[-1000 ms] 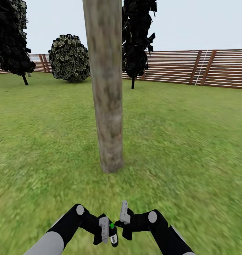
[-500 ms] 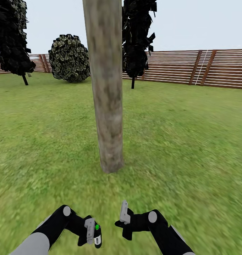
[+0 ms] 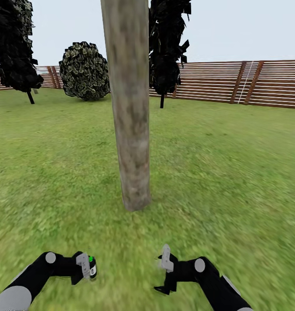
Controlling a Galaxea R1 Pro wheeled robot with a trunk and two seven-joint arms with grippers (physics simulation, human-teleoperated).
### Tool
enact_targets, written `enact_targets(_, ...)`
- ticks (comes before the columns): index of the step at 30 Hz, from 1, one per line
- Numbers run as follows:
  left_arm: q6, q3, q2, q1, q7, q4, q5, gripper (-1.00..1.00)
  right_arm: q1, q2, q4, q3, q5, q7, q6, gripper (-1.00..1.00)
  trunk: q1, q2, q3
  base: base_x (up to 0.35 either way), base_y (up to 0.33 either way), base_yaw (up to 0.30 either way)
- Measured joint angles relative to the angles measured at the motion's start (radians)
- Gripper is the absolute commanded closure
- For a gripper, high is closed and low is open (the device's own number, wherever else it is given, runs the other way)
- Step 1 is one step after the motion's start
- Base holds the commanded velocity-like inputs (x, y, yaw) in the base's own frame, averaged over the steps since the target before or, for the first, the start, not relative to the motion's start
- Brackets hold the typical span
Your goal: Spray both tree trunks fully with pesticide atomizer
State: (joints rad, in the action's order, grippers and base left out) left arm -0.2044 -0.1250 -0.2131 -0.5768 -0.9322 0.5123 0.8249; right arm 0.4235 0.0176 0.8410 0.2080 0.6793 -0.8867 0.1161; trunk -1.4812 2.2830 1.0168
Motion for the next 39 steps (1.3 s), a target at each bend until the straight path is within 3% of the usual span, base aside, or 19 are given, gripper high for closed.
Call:
enact_targets(1, 0.001, -0.050, 0.003, 0.000, 0.044, -0.015, 0.000, 1.00, -0.001, -0.034, -0.006, -0.014, -0.001, 0.048, 0.000, -1.00, 0.000, 0.000, 0.000, 0.000, 0.000, 0.000)
enact_targets(2, 0.001, -0.086, 0.005, 0.000, 0.072, -0.032, 0.000, 1.00, -0.002, -0.057, -0.022, -0.031, -0.003, 0.096, 0.000, -1.00, 0.000, 0.000, 0.000, 0.000, 0.000, 0.000)
enact_targets(3, 0.002, -0.144, 0.007, 0.000, 0.125, -0.065, 0.000, 1.00, -0.002, -0.077, -0.071, -0.065, -0.004, 0.178, 0.000, -1.00, 0.000, 0.000, 0.000, 0.000, 0.000, 0.000)
enact_targets(7, 0.002, -0.303, 0.014, 0.000, 0.372, -0.168, -0.020, 1.00, -0.003, -0.094, -0.260, -0.204, -0.008, 0.436, 0.003, -1.00, 0.000, 0.000, 0.000, 0.000, 0.000, 0.000)
enact_targets(9, 0.003, -0.348, 0.034, 0.000, 0.509, -0.218, -0.036, 1.00, -0.003, -0.093, -0.328, -0.295, -0.011, 0.591, 0.012, -1.00, 0.000, 0.000, 0.000, 0.000, 0.000, 0.000)
enact_targets(11, 0.021, -0.363, 0.061, 0.000, 0.594, -0.241, -0.048, 1.00, -0.003, -0.090, -0.361, -0.354, -0.015, 0.693, 0.028, -1.00, 0.000, 0.000, 0.000, 0.000, 0.000, 0.000)
enact_targets(15, 0.149, -0.375, 0.109, 0.001, 0.727, -0.254, -0.084, 1.00, -0.003, -0.085, -0.449, -0.413, -0.074, 0.846, 0.062, -1.00, 0.000, 0.000, 0.000, 0.000, 0.000, 0.000)
enact_targets(18, 0.194, -0.376, 0.126, 0.002, 0.756, -0.257, -0.128, 1.00, -0.004, -0.087, -0.530, -0.424, -0.158, 0.895, 0.130, -1.00, 0.000, 0.000, 0.000, 0.000, 0.000, 0.000)
enact_targets(24, 0.207, -0.381, 0.130, 0.002, 0.764, -0.256, -0.142, 1.00, -0.005, -0.100, -0.564, -0.427, -0.197, 0.907, 0.199, -1.00, 0.000, 0.000, 0.000, 0.206, -0.061, 0.000)
enact_targets(25, 0.213, -0.380, 0.141, 0.000, 0.769, -0.248, -0.230, 1.00, -0.006, -0.120, -0.567, -0.433, -0.202, 0.908, 0.209, -1.00, 0.000, 0.000, 0.000, 0.295, -0.194, 0.000)
enact_targets(26, 0.214, -0.380, 0.142, 0.000, 0.770, -0.248, -0.241, 1.00, -0.006, -0.122, -0.567, -0.435, -0.202, 0.908, 0.209, -1.00, 0.000, 0.000, 0.000, 0.281, -0.211, 0.000)
enact_targets(28, 0.223, -0.378, 0.147, -0.001, 0.771, -0.246, -0.267, 1.00, -0.007, -0.124, -0.568, -0.466, -0.202, 0.908, 0.210, -1.00, 0.000, 0.000, 0.000, 0.267, -0.221, 0.000)
enact_targets(30, 0.245, -0.374, 0.162, -0.004, 0.771, -0.245, -0.276, 1.00, -0.008, -0.124, -0.568, -0.534, -0.202, 0.908, 0.210, -1.00, 0.000, 0.000, 0.000, 0.249, -0.236, 0.000)
enact_targets(31, 0.263, -0.371, 0.170, -0.005, 0.770, -0.243, -0.279, 1.00, -0.008, -0.123, -0.568, -0.589, -0.201, 0.907, 0.211, -1.00, 0.000, 0.000, 0.000, 0.242, -0.243, 0.000)
enact_targets(33, 0.276, -0.368, 0.183, -0.006, 0.770, -0.242, -0.281, 1.00, -0.008, -0.123, -0.569, -0.649, -0.201, 0.905, 0.222, -1.00, 0.000, 0.000, 0.000, 0.238, -0.248, 0.000)
enact_targets(39, 0.283, -0.366, 0.205, -0.007, 0.770, -0.239, -0.280, 1.00, -0.009, -0.120, -0.572, -0.677, -0.199, 0.901, 0.243, -1.00, 0.000, 0.000, 0.000, 0.236, -0.251, 0.000)
